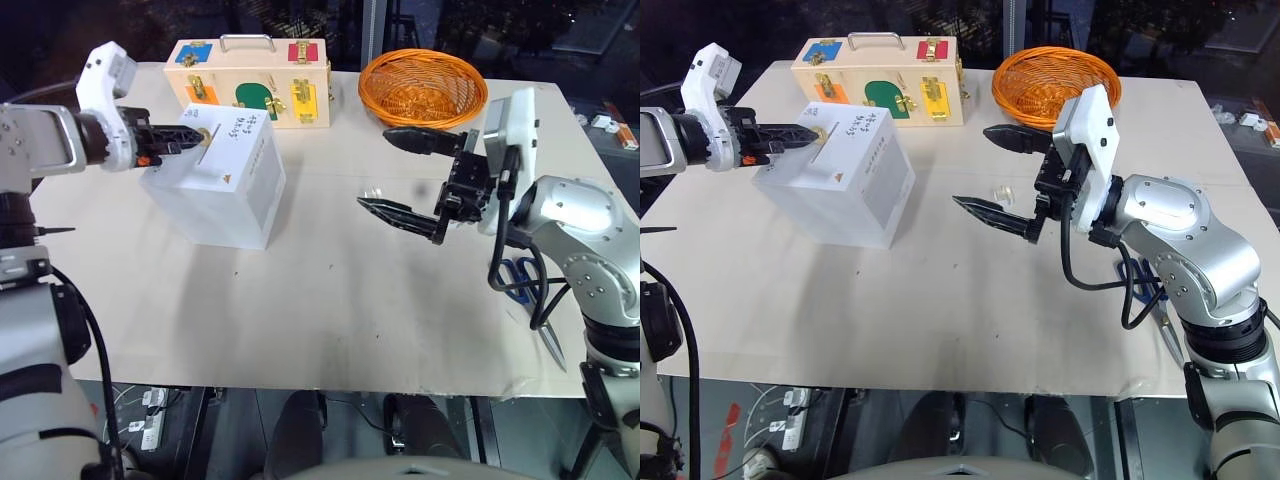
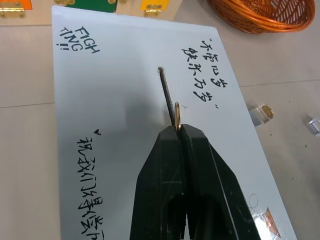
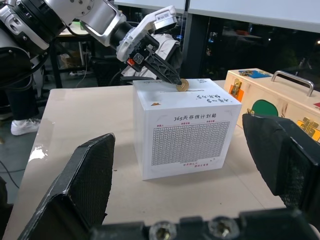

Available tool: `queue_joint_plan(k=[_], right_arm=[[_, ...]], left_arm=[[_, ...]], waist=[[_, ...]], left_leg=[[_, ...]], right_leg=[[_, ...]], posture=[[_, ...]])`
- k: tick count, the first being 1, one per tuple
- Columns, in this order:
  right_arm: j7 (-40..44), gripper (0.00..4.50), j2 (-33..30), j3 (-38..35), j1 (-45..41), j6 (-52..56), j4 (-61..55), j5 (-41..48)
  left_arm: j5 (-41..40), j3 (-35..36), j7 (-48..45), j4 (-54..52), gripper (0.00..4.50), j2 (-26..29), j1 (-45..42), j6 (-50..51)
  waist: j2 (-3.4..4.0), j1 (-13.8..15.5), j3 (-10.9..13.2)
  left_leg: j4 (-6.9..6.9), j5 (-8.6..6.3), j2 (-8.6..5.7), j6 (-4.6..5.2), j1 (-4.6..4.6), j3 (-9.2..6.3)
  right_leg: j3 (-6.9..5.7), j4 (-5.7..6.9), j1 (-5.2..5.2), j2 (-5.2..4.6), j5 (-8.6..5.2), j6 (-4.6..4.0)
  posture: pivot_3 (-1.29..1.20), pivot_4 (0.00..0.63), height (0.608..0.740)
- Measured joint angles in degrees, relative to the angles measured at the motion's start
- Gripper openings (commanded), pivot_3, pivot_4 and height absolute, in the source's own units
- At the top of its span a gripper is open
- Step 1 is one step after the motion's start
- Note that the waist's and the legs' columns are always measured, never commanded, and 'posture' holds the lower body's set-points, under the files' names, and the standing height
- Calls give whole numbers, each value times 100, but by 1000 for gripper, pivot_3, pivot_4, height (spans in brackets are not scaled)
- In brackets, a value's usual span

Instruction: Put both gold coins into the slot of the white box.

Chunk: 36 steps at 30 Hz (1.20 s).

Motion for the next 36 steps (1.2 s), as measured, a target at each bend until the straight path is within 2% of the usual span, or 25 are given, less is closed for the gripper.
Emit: queue_joint_plan(k=[8,15,23,24,26,28,29,33,36], right_arm=[[85,4460,79,-78,-1,4,-3,104],[109,4460,82,-108,-23,48,-8,192],[80,4460,83,-108,-34,107,-23,192],[74,4500,83,-108,-34,111,-28,192],[65,4500,84,-108,-37,114,-33,192],[60,4500,87,-108,-42,120,-33,194],[56,4500,87,-109,-42,130,-33,201],[14,4500,138,-116,-39,207,-33,225],[-117,4500,293,-185,-28,225,-35,250]], left_arm=[[380,-160,400,-760,0,-180,4,208],[620,-103,1057,-825,0,-515,-337,995],[775,-102,1375,-914,0,-698,-437,1155],[790,-100,1393,-942,568,-712,-435,1159],[802,-69,1401,-958,1272,-714,-427,1159],[808,38,1414,-974,2258,-731,-394,1158],[813,167,1439,-973,2595,-800,-390,1141],[734,477,1308,-1121,2595,-825,-310,848],[527,1154,1082,-1629,2595,-926,148,138]], waist=[[0,7,0],[0,-5,0],[0,-12,0],[0,-11,0],[0,-9,0],[0,-7,0],[0,-1,0],[0,4,0],[0,-9,0]], left_leg=[[1,0,0,0,0,0],[4,0,-1,0,0,0],[5,1,0,-1,2,0],[5,1,0,-1,2,0],[5,1,0,-2,2,-1],[5,3,0,-5,1,0],[5,3,0,-4,0,-1],[6,4,-1,-7,-1,0],[3,15,0,-25,2,4]], right_leg=[[0,1,1,-1,0,0],[2,4,1,0,1,0],[3,7,1,0,1,0],[2,7,1,0,1,0],[2,7,0,0,1,0],[2,6,0,0,1,0],[1,5,0,-1,1,0],[1,5,0,-3,1,-1],[5,6,0,-6,2,-1]], posture=[[0,150,726],[0,150,726],[0,150,726],[0,150,726],[0,150,726],[0,150,726],[0,150,726],[0,150,726],[0,150,726]])
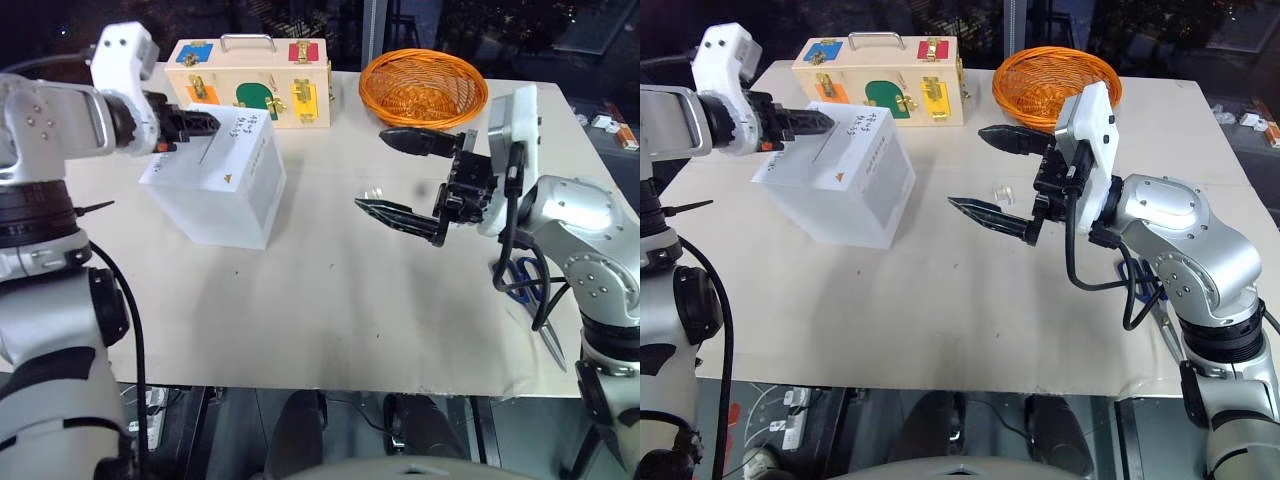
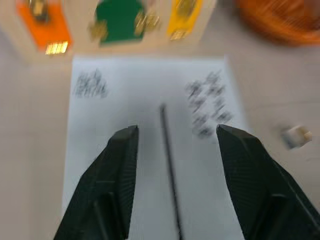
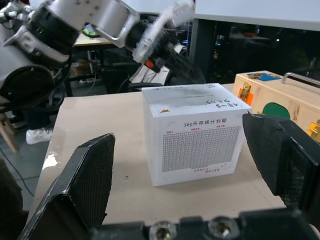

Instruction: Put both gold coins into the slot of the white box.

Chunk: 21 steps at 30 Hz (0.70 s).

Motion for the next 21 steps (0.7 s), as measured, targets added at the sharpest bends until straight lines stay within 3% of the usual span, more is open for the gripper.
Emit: queue_joint_plan(k=[6,7,11,12,13,14,16,21], right_arm=[[-137,4500,224,89,194,-129,124,-270],[-288,4500,312,289,195,-41,421,-497],[-1350,4500,688,925,-227,437,1955,-1720],[-1602,4500,894,964,-282,634,2535,-1977],[-1650,4500,975,975,-281,690,2715,-2028],[-1677,3893,1221,987,-319,727,3052,-2080],[-1678,3323,1399,1005,-397,715,3282,-2143],[-1891,3323,1984,975,-1040,234,4469,-2678]], left_arm=[[-1281,1066,-1094,-1268,2595,-44,1041,-160],[-1788,1262,-1346,-1735,2595,-115,1380,-25],[-2573,1349,-1849,-3119,2595,-224,2794,-178],[-2743,1274,-1960,-3438,3139,-286,3190,-264],[-2798,1237,-1976,-3508,3339,-300,3290,-279],[-2801,1202,-1992,-3689,3897,-262,3558,-497],[-2681,1093,-2047,-3900,4490,-193,3819,-801],[-2240,857,-1890,-4166,4490,-131,4582,-1624]], waist=[[-1,11,-2],[-1,6,-1],[-3,-81,-6],[-4,-86,-6],[-4,-74,-5],[-4,-81,-6],[1,-95,-2],[-2,-133,-5]], left_leg=[[5,1,-2,-2,-1,2],[6,1,-2,-1,1,4],[8,3,-2,-5,11,5],[8,6,-2,-10,6,-4],[8,6,-1,-10,4,-8],[7,6,0,-10,5,-10],[6,5,0,-9,2,-8],[1,-4,0,7,8,-1]], right_leg=[[-2,-4,5,-6,0,1],[0,0,5,-7,0,1],[6,14,8,-5,2,0],[0,16,6,-3,2,-1],[-3,16,6,0,2,-1],[-2,12,6,3,2,-2],[0,8,4,3,2,-1],[5,6,5,3,2,-1]], posture=[[0,150,726],[0,150,726],[0,150,726],[0,150,726],[0,150,726],[0,150,726],[0,150,726],[0,150,726]])
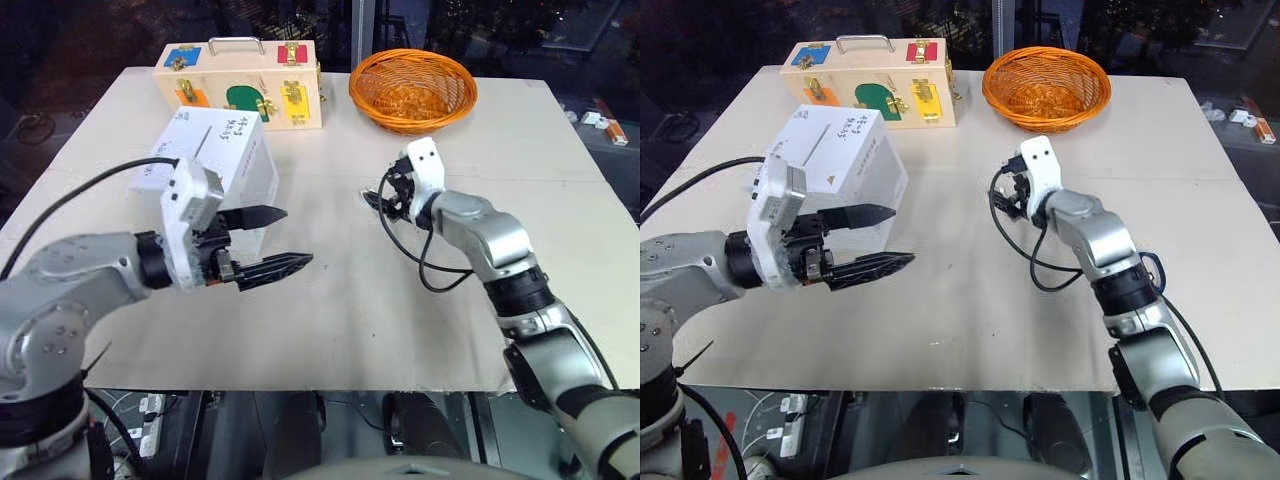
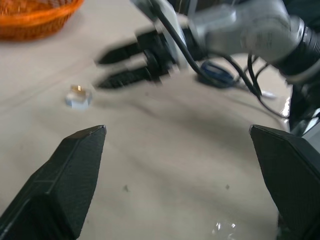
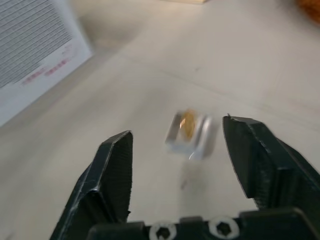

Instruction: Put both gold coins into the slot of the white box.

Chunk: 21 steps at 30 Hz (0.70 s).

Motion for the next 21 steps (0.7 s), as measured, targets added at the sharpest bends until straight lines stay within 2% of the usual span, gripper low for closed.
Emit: queue_joint_plan(k=[1,2,3,11,12,13,15,21], right_arm=[[-35,3323,70,0,-34,-48,133,-49],[-62,2789,156,-5,-83,-149,362,-103],[-105,2557,234,-20,-141,-238,605,-175],[-208,2557,426,-140,-476,-607,1497,-673],[-212,2011,439,-165,-478,-620,1548,-711],[-208,1806,451,-169,-478,-629,1602,-750],[-191,882,489,-193,-478,-646,1670,-784],[-149,882,581,-199,-478,-653,1695,-909]], left_arm=[[9,-7,28,-4,4490,0,42,-60],[26,-6,58,-7,4500,3,110,-164],[46,-6,94,-7,4500,5,162,-231],[34,-2,334,-4,4500,128,287,-428],[4,-1,348,-5,4500,135,296,-433],[-24,0,369,-6,4500,143,323,-439],[-58,4,409,-6,4500,159,372,-442],[-138,39,462,-6,4500,235,502,-456]], waist=[[0,0,0],[0,1,0],[2,13,1],[2,7,1],[2,6,1],[2,1,1],[2,-8,1],[4,-5,2]], left_leg=[[-2,-2,0,3,-1,-1],[-2,-3,0,5,-1,-1],[-2,-3,-1,6,-4,-1],[-4,-4,-1,6,-3,-4],[-4,-4,-1,6,-3,-3],[-5,-4,-1,6,-3,-2],[-5,-4,-1,7,-3,-2],[-6,-4,-1,7,-3,-3]], right_leg=[[-1,0,-1,0,0,0],[-1,-1,0,0,0,0],[-2,-2,-1,-2,0,0],[-5,-4,-1,-2,0,0],[-5,-5,-1,-2,0,0],[-3,-5,-1,-2,0,0],[-3,-5,-1,-2,0,0],[-5,-5,-1,-2,0,0]], posture=[[0,150,726],[0,150,726],[0,150,726],[0,150,726],[0,150,726],[0,150,726],[0,150,726],[0,150,726]])
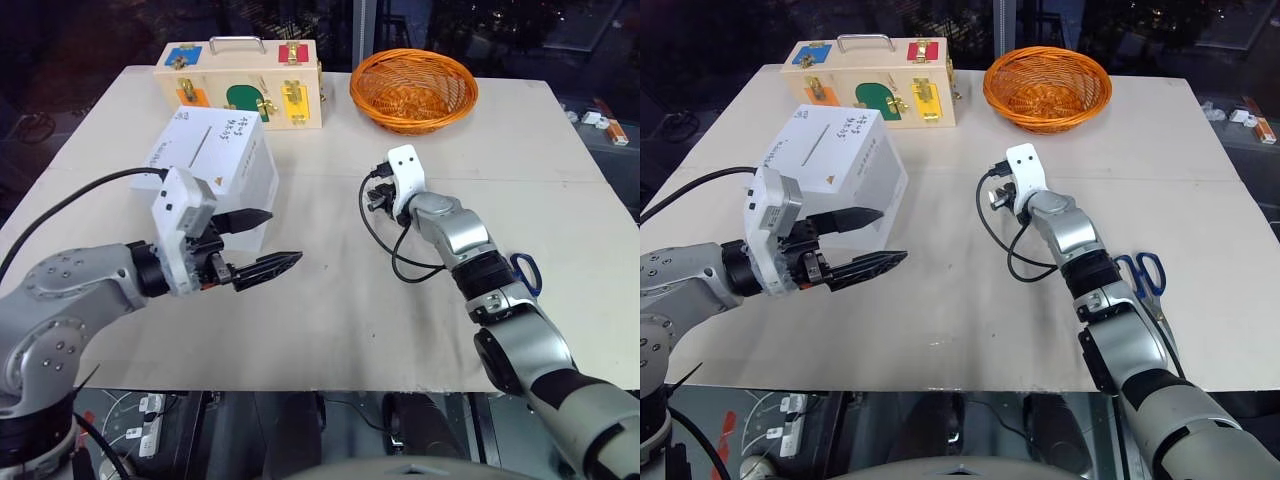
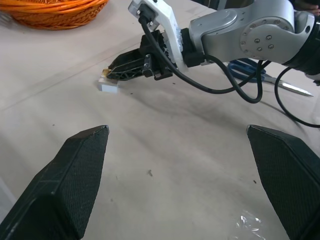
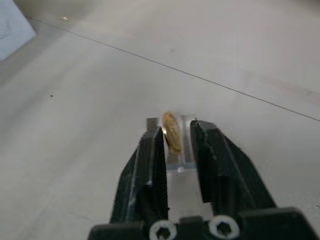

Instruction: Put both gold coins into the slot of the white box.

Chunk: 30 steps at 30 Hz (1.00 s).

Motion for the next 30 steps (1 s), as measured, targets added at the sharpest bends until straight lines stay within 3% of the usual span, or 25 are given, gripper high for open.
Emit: queue_joint_plan(k=[7,10,21,28,30], right_arm=[[26,882,48,-21,0,0,3,-65],[32,26,47,-74,-1,0,31,-67],[148,26,36,-254,-19,77,-114,-19],[1162,26,-192,-973,353,1068,-2241,1393],[1509,0,-430,-1161,556,1562,-2999,1990]], left_arm=[[-109,2,9,1,4500,29,2,-63],[-114,2,7,2,4500,65,17,-99],[-289,0,161,230,4500,28,-46,-149],[-1226,2,765,1001,4500,-183,-994,344],[-1443,-75,770,1242,3748,-195,-1303,465]], waist=[[0,-1,0],[0,-1,0],[1,3,1],[2,54,1],[3,77,3]], left_leg=[[0,0,0,0,0,0],[0,0,0,0,0,0],[-1,0,0,1,0,-1],[-1,-1,0,1,-6,-10],[-1,-1,-1,1,-9,-13]], right_leg=[[0,0,0,0,0,0],[0,0,0,0,0,0],[-1,-1,0,0,0,0],[-12,-6,2,-2,0,1],[-16,-6,2,-3,0,1]], posture=[[0,150,726],[0,150,726],[0,150,726],[0,150,726],[0,150,726]])
